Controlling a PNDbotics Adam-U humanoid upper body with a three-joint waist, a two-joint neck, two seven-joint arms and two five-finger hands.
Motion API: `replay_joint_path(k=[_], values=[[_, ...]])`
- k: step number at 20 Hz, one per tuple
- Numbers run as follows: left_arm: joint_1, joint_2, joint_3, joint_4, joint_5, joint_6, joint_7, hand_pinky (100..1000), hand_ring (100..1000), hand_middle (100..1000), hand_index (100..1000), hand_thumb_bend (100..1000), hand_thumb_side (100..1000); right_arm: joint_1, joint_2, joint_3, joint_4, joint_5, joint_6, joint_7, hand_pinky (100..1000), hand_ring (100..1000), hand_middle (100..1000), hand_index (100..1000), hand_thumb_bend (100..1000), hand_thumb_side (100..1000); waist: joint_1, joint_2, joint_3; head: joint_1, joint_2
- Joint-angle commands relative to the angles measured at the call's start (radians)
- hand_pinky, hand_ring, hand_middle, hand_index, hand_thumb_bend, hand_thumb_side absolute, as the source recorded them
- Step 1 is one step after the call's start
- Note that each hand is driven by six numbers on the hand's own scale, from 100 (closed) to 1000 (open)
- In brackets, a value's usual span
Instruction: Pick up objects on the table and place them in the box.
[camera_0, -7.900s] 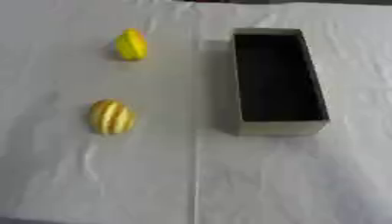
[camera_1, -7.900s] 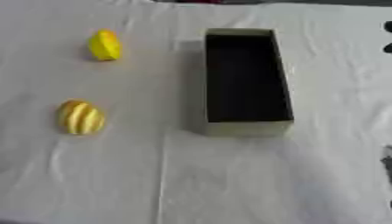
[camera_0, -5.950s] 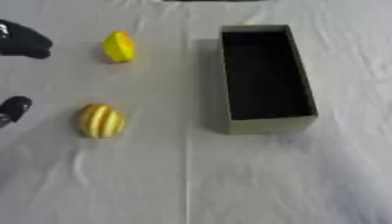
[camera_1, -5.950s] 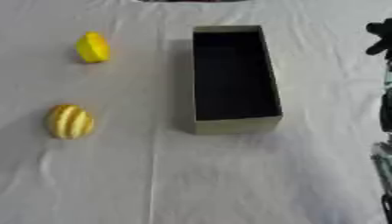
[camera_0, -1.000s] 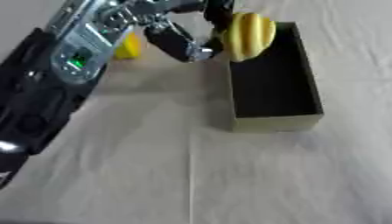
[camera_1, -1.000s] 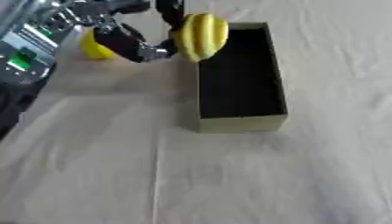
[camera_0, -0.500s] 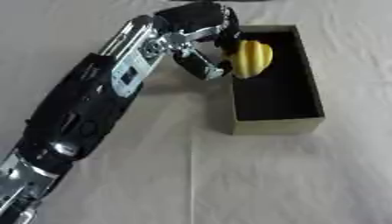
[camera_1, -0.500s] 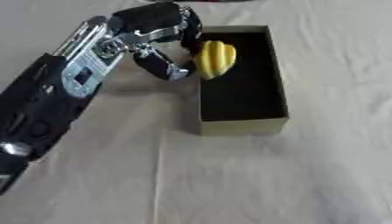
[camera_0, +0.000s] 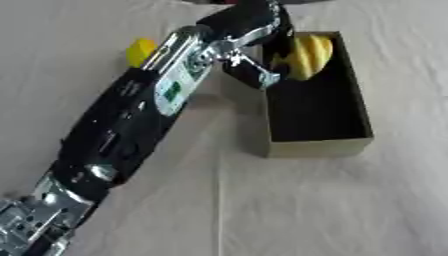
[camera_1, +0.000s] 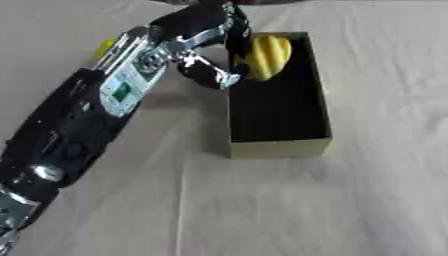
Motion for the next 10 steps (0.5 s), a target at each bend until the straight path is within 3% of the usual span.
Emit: replay_joint_path(k=[1,10], values=[[-0.040,0.027,0.010,-0.055,-0.005,0.024,0.024,507,485,428,449,100,100,-0.007,-0.016,-0.006,-0.016,-0.003,0.003,-0.003,887,736,433,703,100,620,0.000,-0.025,-0.004,0.007,-0.005],[-0.029,-0.017,-0.012,-0.034,-0.035,0.007,0.002,509,487,418,451,100,101,-0.031,-0.016,-0.003,-0.016,-0.026,0.008,0.000,888,735,437,703,100,626,0.005,-0.024,-0.026,0.025,-0.004]])
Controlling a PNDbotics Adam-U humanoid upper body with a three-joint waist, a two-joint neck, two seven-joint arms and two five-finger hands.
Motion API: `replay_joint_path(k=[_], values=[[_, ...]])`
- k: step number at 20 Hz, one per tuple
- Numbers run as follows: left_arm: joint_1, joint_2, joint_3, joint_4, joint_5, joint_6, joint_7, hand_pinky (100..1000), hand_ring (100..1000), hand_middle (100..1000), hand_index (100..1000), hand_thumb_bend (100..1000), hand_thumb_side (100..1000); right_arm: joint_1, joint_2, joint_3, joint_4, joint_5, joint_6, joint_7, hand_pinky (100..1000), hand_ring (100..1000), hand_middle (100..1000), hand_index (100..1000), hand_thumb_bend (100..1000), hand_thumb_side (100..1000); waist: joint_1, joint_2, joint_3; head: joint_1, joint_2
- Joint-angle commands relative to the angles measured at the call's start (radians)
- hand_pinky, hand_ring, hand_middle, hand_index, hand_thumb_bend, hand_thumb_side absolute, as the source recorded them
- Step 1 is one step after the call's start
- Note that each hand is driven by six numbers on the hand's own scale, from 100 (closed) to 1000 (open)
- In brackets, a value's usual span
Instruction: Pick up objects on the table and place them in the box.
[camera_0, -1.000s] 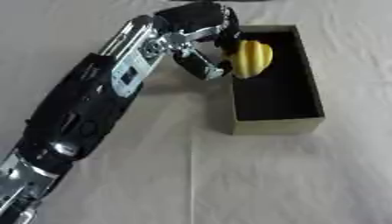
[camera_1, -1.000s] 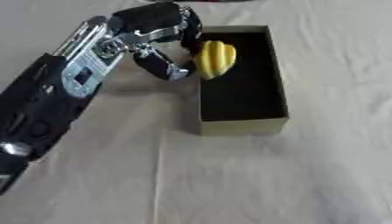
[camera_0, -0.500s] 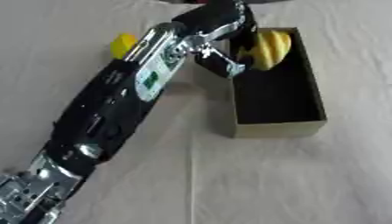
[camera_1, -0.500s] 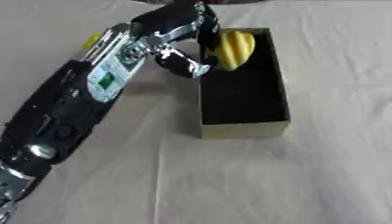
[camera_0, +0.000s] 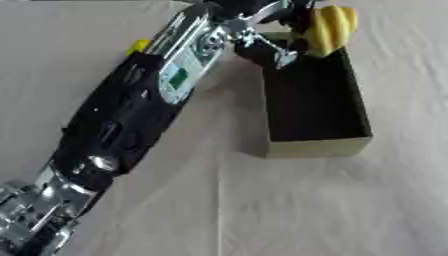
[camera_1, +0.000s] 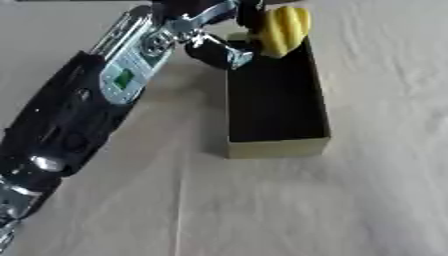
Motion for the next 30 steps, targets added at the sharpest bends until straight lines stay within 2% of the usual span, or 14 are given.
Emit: replay_joint_path(k=[1,8,12,13,14,15,17,18,22,25,28,30], values=[[-0.010,-0.019,0.001,0.011,-0.014,-0.010,-0.008,509,487,418,451,100,107,-0.014,-0.016,-0.003,-0.016,-0.015,0.006,0.002,888,735,438,703,100,627,-0.002,-0.022,-0.008,0.010,-0.005],[0.026,-0.055,-0.008,0.062,-0.044,-0.036,-0.020,516,492,423,457,100,123,-0.023,-0.008,-0.003,-0.016,-0.026,0.013,0.007,888,735,437,702,100,631,0.001,-0.020,-0.020,0.016,-0.005],[0.041,-0.061,-0.009,0.082,-0.070,-0.045,-0.017,562,528,463,501,100,115,-0.024,-0.007,-0.004,-0.016,-0.027,0.015,0.008,888,735,436,701,100,631,0.001,-0.019,-0.019,0.013,-0.004],[0.043,-0.061,-0.010,0.083,-0.075,-0.047,-0.016,657,638,577,656,100,108,-0.023,-0.008,-0.004,-0.016,-0.027,0.015,0.008,888,735,436,701,100,630,0.001,-0.020,-0.019,0.012,-0.003],[0.044,-0.060,-0.011,0.082,-0.079,-0.049,-0.016,671,656,594,677,100,109,-0.023,-0.009,-0.004,-0.016,-0.027,0.014,0.008,888,735,436,701,100,630,0.001,-0.020,-0.018,0.011,-0.003],[0.044,-0.059,-0.012,0.079,-0.083,-0.050,-0.015,789,783,737,825,100,100,-0.022,-0.010,-0.004,-0.016,-0.027,0.013,0.007,888,735,437,701,100,630,0.001,-0.020,-0.017,0.011,-0.001],[0.043,-0.056,-0.010,0.070,-0.087,-0.046,-0.010,852,844,804,883,100,100,-0.020,-0.013,-0.005,-0.016,-0.027,0.010,0.006,888,735,437,701,100,628,-0.001,-0.021,-0.016,0.009,0.000],[0.043,-0.055,-0.010,0.066,-0.091,-0.043,-0.007,855,848,807,886,100,100,-0.019,-0.014,-0.005,-0.016,-0.027,0.008,0.006,888,735,437,701,100,628,-0.002,-0.022,-0.016,0.008,0.000],[0.045,-0.049,-0.004,0.051,-0.110,-0.026,0.007,878,873,829,903,100,209,-0.015,-0.018,-0.005,-0.016,-0.026,0.003,0.005,887,735,436,701,100,626,-0.005,-0.024,-0.013,0.008,0.004],[0.044,-0.037,0.011,0.020,-0.082,-0.010,0.023,867,864,819,892,100,165,-0.010,-0.019,-0.006,-0.016,-0.024,0.002,0.005,887,735,435,700,100,626,-0.005,-0.026,-0.009,0.004,0.007],[0.041,0.016,0.035,-0.086,0.004,0.019,0.053,841,842,797,873,100,162,-0.003,-0.022,-0.009,-0.016,-0.018,0.000,0.001,887,735,435,700,100,626,-0.002,-0.027,-0.001,-0.004,0.013],[0.044,0.088,0.064,-0.188,0.100,0.057,0.064,827,831,784,863,100,156,0.004,-0.029,-0.015,-0.016,-0.012,-0.006,-0.005,887,735,437,700,100,624,0.003,-0.029,0.008,-0.020,0.020]])
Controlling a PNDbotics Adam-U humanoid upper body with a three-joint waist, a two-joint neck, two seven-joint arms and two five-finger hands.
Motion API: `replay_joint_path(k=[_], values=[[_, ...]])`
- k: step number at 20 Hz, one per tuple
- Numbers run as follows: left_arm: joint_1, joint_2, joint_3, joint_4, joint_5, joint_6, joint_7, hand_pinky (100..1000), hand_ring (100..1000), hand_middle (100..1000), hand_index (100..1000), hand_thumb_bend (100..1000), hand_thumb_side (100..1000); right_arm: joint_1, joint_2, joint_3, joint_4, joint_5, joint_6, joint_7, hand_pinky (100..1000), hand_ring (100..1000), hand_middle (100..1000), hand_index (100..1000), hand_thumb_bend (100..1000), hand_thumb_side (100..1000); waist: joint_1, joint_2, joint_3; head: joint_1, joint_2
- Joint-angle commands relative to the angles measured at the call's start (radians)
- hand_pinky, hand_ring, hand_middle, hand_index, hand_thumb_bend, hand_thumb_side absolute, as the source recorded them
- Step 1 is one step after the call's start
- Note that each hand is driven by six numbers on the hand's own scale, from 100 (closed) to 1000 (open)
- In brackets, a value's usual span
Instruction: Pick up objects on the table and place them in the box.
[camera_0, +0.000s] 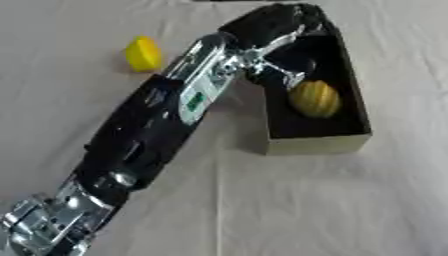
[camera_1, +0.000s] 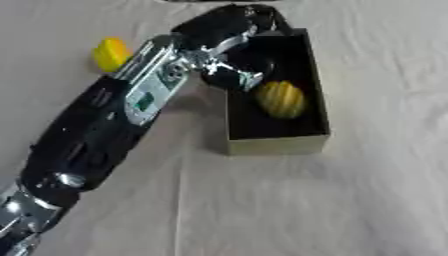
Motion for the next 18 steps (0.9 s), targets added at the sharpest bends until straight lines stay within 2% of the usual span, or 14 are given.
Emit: replay_joint_path(k=[1,3,5,9,14,18], values=[[-0.015,0.124,0.053,-0.161,0.138,0.059,0.015,829,834,785,863,100,113,0.005,-0.037,-0.018,-0.016,0.011,-0.012,-0.010,887,735,437,700,100,623,0.002,-0.029,0.009,-0.024,0.012],[-0.006,0.231,0.088,-0.227,0.210,0.098,-0.005,832,837,786,865,100,103,0.018,-0.049,-0.025,-0.016,0.022,-0.019,-0.020,887,735,437,700,100,622,0.011,-0.030,0.022,-0.047,0.017],[0.007,0.327,0.118,-0.244,0.254,0.120,-0.039,841,845,794,871,100,100,0.026,-0.060,-0.030,-0.016,0.034,-0.027,-0.029,887,735,437,700,100,621,0.019,-0.030,0.033,-0.065,0.017],[0.053,0.478,0.159,-0.195,0.262,0.098,-0.076,856,864,809,880,100,100,0.036,-0.068,-0.032,-0.016,0.054,-0.036,-0.040,886,735,432,699,100,617,0.024,-0.022,0.043,-0.075,0.010],[0.105,0.556,0.190,-0.107,0.246,0.039,-0.123,875,882,832,896,130,100,0.042,-0.062,-0.029,-0.016,0.071,-0.039,-0.044,887,735,425,697,100,615,0.019,-0.012,0.045,-0.075,-0.004],[0.115,0.562,0.200,-0.049,0.244,0.005,-0.163,878,885,836,903,141,199,0.043,-0.053,-0.024,-0.016,0.078,-0.037,-0.041,888,735,420,695,100,613,0.014,-0.003,0.042,-0.065,-0.023]])
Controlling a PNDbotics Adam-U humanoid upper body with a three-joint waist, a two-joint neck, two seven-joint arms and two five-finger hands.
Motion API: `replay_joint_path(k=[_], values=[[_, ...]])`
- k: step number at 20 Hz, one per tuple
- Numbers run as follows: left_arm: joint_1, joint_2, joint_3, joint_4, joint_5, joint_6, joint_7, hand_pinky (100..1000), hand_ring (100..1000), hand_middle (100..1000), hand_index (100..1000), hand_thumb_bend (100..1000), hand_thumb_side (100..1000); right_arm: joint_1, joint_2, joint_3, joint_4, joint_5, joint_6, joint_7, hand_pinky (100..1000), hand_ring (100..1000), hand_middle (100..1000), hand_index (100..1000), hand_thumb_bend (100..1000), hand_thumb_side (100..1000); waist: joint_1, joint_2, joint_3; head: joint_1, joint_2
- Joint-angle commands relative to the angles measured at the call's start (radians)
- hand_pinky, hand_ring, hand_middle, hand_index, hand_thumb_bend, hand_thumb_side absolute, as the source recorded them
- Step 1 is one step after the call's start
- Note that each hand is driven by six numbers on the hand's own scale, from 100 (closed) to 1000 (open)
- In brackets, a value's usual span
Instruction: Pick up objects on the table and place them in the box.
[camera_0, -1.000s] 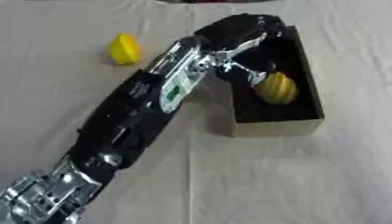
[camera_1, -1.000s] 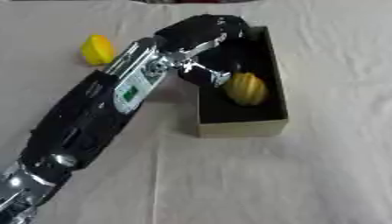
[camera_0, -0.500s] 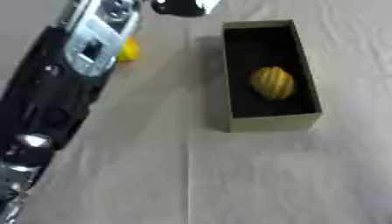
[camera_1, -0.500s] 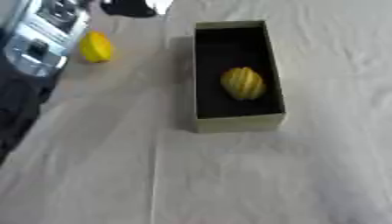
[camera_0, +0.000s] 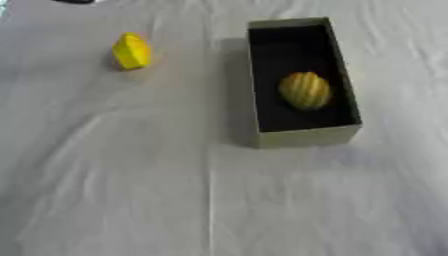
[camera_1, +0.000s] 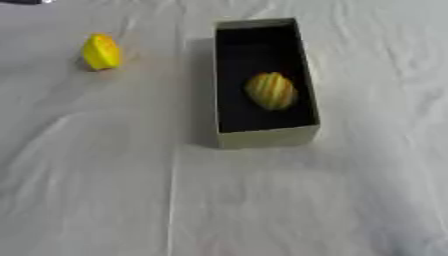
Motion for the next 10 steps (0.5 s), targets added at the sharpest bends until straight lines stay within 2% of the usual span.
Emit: replay_joint_path(k=[1,6,10], values=[[-0.015,0.036,0.022,0.035,-0.006,-0.027,-0.029,878,886,838,904,156,218,-0.003,-0.012,0.000,-0.016,0.010,0.001,0.000,889,735,419,695,100,613,-0.003,-0.016,-0.004,0.010,-0.031],[-0.025,0.020,0.022,0.098,-0.044,-0.069,-0.055,885,895,843,904,226,257,-0.005,-0.005,0.002,-0.016,0.015,0.004,0.003,890,735,414,694,100,612,-0.001,-0.004,-0.020,0.015,-0.077],[-0.031,0.010,0.028,0.146,-0.078,-0.093,-0.069,889,902,847,907,249,220,-0.007,0.001,0.005,-0.016,0.019,0.010,0.008,892,735,410,693,100,613,0.003,0.006,-0.026,0.017,-0.079]])
